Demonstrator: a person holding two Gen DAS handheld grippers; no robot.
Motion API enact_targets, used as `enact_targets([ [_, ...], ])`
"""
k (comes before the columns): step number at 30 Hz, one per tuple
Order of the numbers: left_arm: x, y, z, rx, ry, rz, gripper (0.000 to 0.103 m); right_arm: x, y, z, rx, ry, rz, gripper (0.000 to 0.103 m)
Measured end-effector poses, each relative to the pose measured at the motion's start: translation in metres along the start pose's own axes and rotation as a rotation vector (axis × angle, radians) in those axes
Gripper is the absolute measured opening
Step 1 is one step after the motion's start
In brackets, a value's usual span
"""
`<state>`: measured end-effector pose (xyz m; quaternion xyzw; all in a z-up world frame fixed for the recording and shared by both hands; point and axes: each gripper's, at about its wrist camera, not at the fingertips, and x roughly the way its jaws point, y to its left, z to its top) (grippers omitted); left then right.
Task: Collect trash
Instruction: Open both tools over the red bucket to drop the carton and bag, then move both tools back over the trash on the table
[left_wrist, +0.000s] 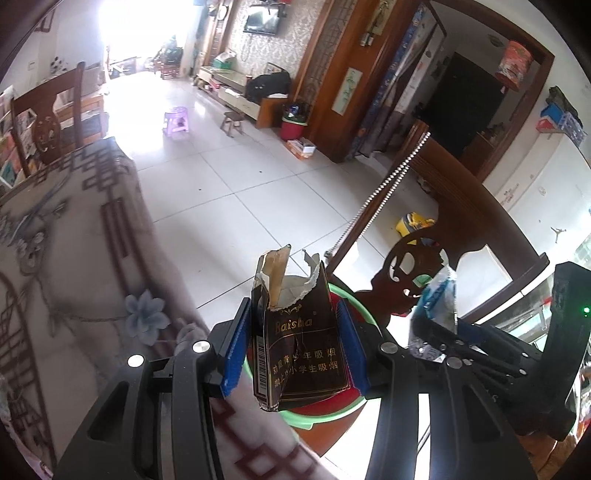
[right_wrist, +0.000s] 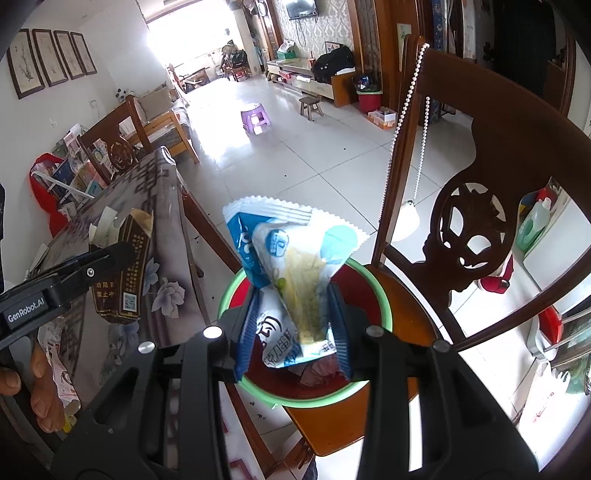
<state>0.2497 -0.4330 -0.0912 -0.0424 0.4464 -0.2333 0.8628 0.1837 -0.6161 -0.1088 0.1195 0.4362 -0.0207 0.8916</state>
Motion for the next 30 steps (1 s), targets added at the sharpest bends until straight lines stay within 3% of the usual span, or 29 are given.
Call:
enact_targets([
  [4, 0.007, -0.003, 0.001, 0.003, 0.014, -0.032, 0.048, 0.004, -0.003, 0.0, 0.012, 0.005, -0.001, 0.036],
  [5, 0.01, -0.005, 0.002, 0.007, 0.022, -0.041, 0.062, 0.004, -0.004, 0.0, 0.017, 0.002, 0.002, 0.039],
  [6, 0.01, -0.006, 0.002, 0.011, 0.023, -0.045, 0.07, 0.005, -0.005, 0.0, 0.025, 0.005, 0.004, 0.054],
  [7, 0.011, -0.007, 0.002, 0.013, 0.018, -0.048, 0.076, 0.006, -0.005, 0.0, 0.035, 0.008, 0.002, 0.061],
  [12, 0.002, -0.01, -0.003, 0.052, 0.003, -0.046, 0.076, 0.003, -0.005, -0.002, 0.037, 0.003, -0.015, 0.064],
  [17, -0.015, 0.004, -0.008, 0.02, -0.02, -0.032, 0.076, -0.006, 0.003, -0.005, 0.036, -0.015, -0.021, 0.064],
  [25, -0.058, 0.056, -0.026, -0.081, -0.071, 0.046, 0.076, -0.016, 0.029, -0.013, 0.007, -0.022, -0.012, 0.069],
  [30, -0.087, 0.103, -0.042, -0.163, -0.094, 0.111, 0.076, -0.014, 0.066, -0.02, -0.044, -0.009, 0.019, 0.072],
])
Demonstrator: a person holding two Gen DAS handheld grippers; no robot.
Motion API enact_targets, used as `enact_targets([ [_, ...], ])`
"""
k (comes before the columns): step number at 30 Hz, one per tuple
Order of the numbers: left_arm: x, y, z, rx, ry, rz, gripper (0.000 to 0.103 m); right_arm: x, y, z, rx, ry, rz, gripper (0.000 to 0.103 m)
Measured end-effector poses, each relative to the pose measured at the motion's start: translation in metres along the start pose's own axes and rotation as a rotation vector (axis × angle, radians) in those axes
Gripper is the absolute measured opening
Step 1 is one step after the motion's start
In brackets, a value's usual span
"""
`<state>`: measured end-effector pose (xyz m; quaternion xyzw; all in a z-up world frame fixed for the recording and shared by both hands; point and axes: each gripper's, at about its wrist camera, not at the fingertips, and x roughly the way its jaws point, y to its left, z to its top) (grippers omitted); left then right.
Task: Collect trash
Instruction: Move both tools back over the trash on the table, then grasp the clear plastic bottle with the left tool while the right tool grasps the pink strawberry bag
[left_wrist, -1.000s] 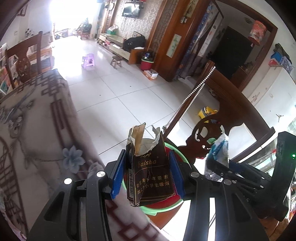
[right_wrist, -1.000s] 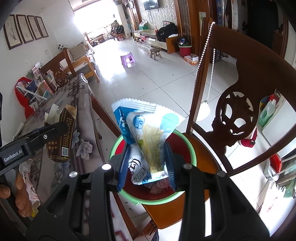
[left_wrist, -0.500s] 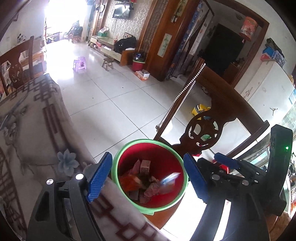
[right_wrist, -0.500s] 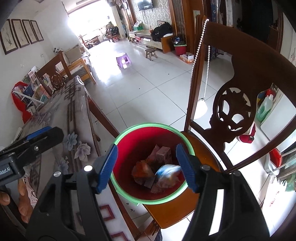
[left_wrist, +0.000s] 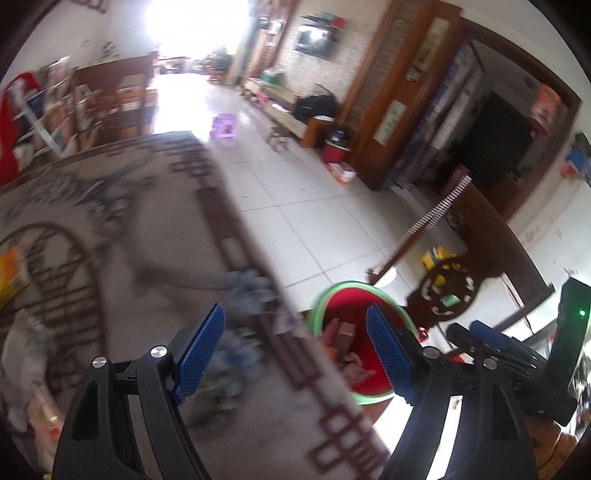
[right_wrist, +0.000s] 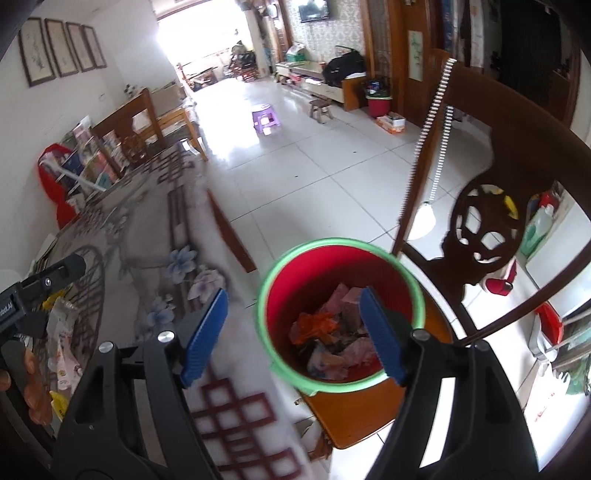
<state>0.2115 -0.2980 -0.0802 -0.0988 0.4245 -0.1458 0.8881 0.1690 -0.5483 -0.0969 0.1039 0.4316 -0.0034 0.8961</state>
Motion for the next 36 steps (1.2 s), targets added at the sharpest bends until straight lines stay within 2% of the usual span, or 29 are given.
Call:
enact_targets([
  [8, -0.046, 0.102, -0.017, -0.08, -0.022, 0.157, 0.076, 0.005, 0.074, -0.013, -0.083, 0.03, 0.074, 0.078],
  [12, -0.063, 0.159, -0.032, -0.132, 0.001, 0.23, 0.076, 0.01, 0.113, -0.026, -0.096, 0.066, 0.107, 0.083],
  [17, -0.075, 0.221, -0.052, -0.184, 0.045, 0.294, 0.076, 0.014, 0.158, -0.046, -0.132, 0.109, 0.136, 0.083],
  [25, -0.054, 0.266, -0.058, -0.16, 0.13, 0.274, 0.076, 0.003, 0.206, -0.067, -0.167, 0.114, 0.145, 0.083],
  [32, -0.024, 0.271, -0.054, -0.111, 0.177, 0.24, 0.076, -0.006, 0.224, -0.086, -0.184, 0.128, 0.114, 0.083],
  [36, -0.011, 0.278, -0.055, -0.139, 0.206, 0.234, 0.075, -0.009, 0.229, -0.088, -0.18, 0.125, 0.101, 0.083],
])
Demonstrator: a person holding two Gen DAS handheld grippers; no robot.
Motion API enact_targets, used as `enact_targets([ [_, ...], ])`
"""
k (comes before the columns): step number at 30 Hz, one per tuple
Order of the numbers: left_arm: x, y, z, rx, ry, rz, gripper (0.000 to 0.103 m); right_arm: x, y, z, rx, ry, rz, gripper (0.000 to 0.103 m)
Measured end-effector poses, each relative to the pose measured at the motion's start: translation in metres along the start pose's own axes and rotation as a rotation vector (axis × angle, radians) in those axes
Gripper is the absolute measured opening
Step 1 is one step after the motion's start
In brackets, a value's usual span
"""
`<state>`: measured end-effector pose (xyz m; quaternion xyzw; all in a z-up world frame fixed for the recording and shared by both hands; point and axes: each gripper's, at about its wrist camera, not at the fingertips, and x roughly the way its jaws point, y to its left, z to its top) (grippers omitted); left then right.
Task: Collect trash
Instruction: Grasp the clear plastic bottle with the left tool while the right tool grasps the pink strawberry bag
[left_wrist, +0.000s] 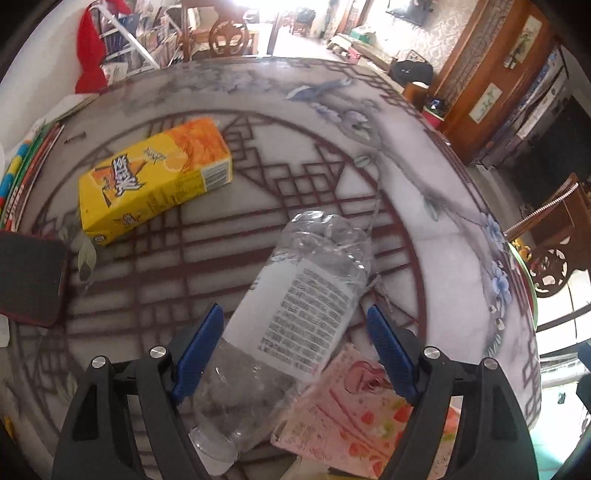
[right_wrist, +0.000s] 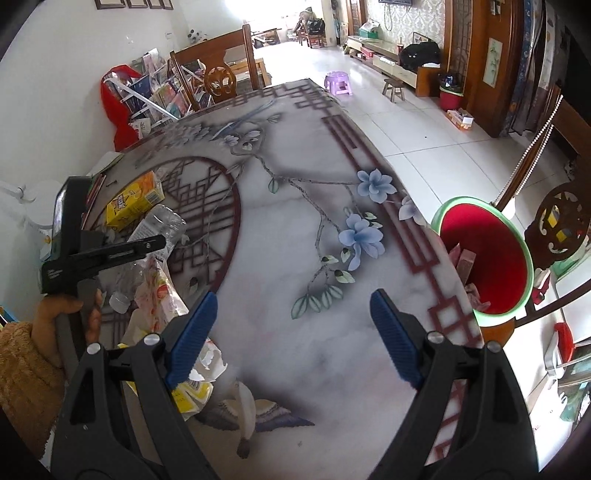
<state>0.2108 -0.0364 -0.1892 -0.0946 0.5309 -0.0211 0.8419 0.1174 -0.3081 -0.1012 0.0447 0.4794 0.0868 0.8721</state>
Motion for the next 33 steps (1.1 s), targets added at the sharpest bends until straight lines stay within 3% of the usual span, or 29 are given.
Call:
enact_targets([
  [7, -0.003, 0.013, -0.006, -0.033, -0.022, -0.031, 0.065, 0.008, 0.023, 0.001, -0.047, 0.02, 0.015, 0.083],
  [10, -0.013, 0.024, -0.011, -0.053, -0.038, -0.011, 0.056, 0.015, 0.036, 0.002, -0.084, 0.041, 0.029, 0.083],
  [17, -0.042, 0.045, -0.026, -0.071, -0.093, 0.039, 0.054, 0.04, 0.068, 0.008, -0.198, 0.099, 0.067, 0.083],
  [22, -0.037, 0.058, -0.03, -0.1, -0.069, 0.042, 0.055, 0.055, 0.104, 0.011, -0.401, 0.133, 0.084, 0.084],
  [29, -0.031, 0.066, -0.03, -0.142, -0.057, 0.032, 0.058, 0.091, 0.169, 0.009, -0.864, 0.229, 0.094, 0.092],
  [33, -0.03, 0.068, -0.028, -0.151, -0.057, 0.04, 0.06, 0.12, 0.193, -0.002, -1.068, 0.306, 0.075, 0.093],
])
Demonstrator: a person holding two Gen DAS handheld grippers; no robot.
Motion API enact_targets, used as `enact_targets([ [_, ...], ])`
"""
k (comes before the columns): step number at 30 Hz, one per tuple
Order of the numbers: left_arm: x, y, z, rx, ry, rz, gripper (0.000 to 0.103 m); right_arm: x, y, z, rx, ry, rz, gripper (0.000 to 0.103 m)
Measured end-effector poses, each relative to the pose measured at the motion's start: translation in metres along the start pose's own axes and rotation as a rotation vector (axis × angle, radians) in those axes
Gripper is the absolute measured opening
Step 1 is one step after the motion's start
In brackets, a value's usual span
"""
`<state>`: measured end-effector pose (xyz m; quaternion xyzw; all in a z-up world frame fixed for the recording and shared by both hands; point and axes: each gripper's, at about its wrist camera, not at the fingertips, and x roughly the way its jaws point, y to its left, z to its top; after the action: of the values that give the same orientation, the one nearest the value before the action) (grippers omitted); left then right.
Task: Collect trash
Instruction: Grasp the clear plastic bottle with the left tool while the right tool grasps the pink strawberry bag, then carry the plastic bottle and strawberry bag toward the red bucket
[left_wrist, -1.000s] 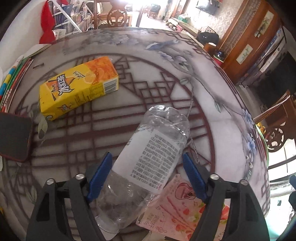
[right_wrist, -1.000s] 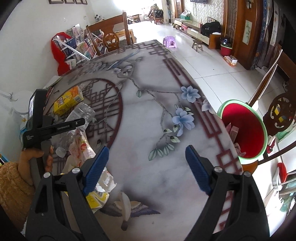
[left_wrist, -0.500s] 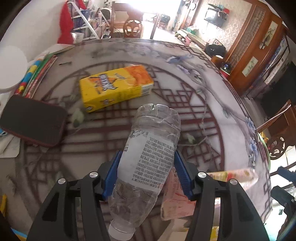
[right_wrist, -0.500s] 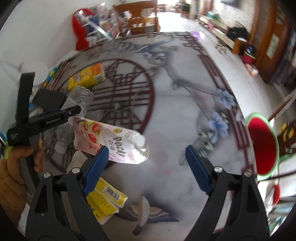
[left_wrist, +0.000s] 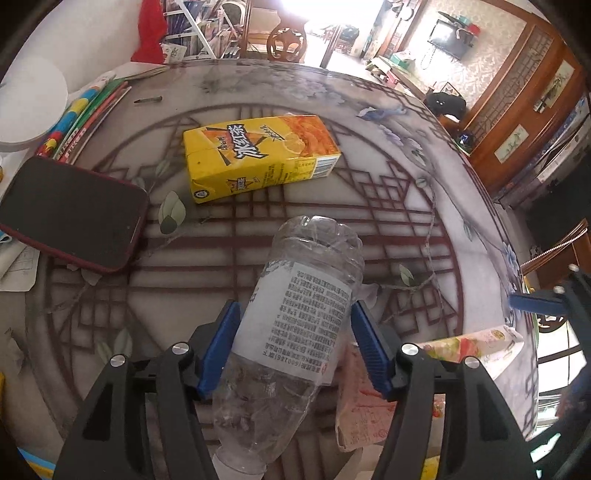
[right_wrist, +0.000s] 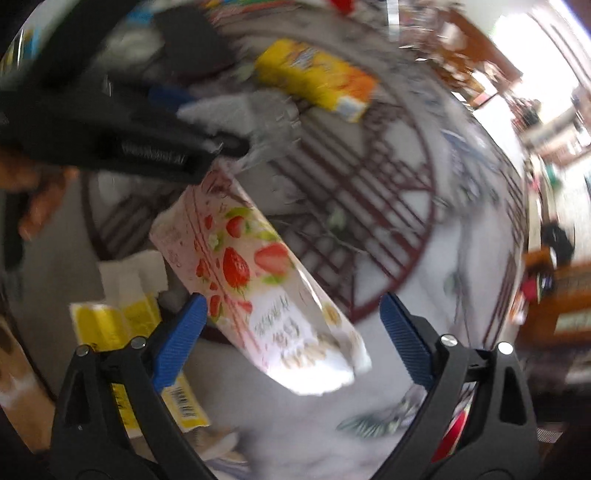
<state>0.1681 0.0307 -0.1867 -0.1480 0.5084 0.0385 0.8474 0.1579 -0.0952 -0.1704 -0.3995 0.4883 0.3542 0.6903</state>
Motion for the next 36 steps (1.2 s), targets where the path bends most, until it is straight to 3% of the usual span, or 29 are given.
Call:
enact_targets([
  [2, 0.0, 0.001, 0.001, 0.001, -0.002, 0.01, 0.063, 0.014, 0.002, 0.002, -0.024, 0.042, 0.004, 0.091],
  [6, -0.004, 0.009, 0.003, -0.009, -0.019, 0.026, 0.065, 0.018, 0.004, -0.01, 0.017, 0.086, 0.136, 0.056],
  [8, -0.005, 0.015, 0.004, -0.023, -0.025, 0.045, 0.065, 0.018, 0.006, -0.015, 0.016, 0.102, 0.128, 0.056],
  [10, -0.004, 0.019, 0.006, -0.04, -0.026, 0.042, 0.065, 0.019, 0.003, -0.018, 0.04, 0.114, 0.18, 0.057],
  [14, 0.0, 0.016, 0.007, -0.029, -0.023, 0.039, 0.065, 0.009, -0.01, -0.013, 0.128, 0.046, 0.255, 0.076],
  [17, 0.002, 0.011, 0.007, -0.018, -0.017, 0.032, 0.065, 0.004, -0.022, -0.007, 0.242, -0.004, 0.342, 0.076],
  [18, 0.003, 0.011, 0.007, -0.015, -0.015, 0.031, 0.064, 0.004, -0.025, -0.007, 0.273, -0.01, 0.358, 0.07],
  [19, 0.003, 0.01, 0.006, -0.012, -0.011, 0.029, 0.063, 0.006, -0.025, -0.007, 0.294, -0.006, 0.357, 0.062],
  [20, 0.005, 0.01, 0.005, -0.012, -0.003, 0.029, 0.056, 0.008, -0.023, -0.008, 0.3, 0.007, 0.329, 0.044],
  [23, 0.003, 0.011, 0.0, -0.027, -0.001, 0.026, 0.052, 0.005, -0.022, -0.014, 0.344, -0.01, 0.335, 0.034],
  [27, -0.011, 0.011, -0.005, -0.043, -0.03, 0.025, 0.052, -0.02, -0.018, -0.038, 0.419, -0.102, 0.327, 0.032],
  [36, -0.058, -0.025, -0.008, -0.022, -0.123, -0.04, 0.052, -0.098, -0.046, -0.094, 0.703, -0.364, 0.166, 0.032],
])
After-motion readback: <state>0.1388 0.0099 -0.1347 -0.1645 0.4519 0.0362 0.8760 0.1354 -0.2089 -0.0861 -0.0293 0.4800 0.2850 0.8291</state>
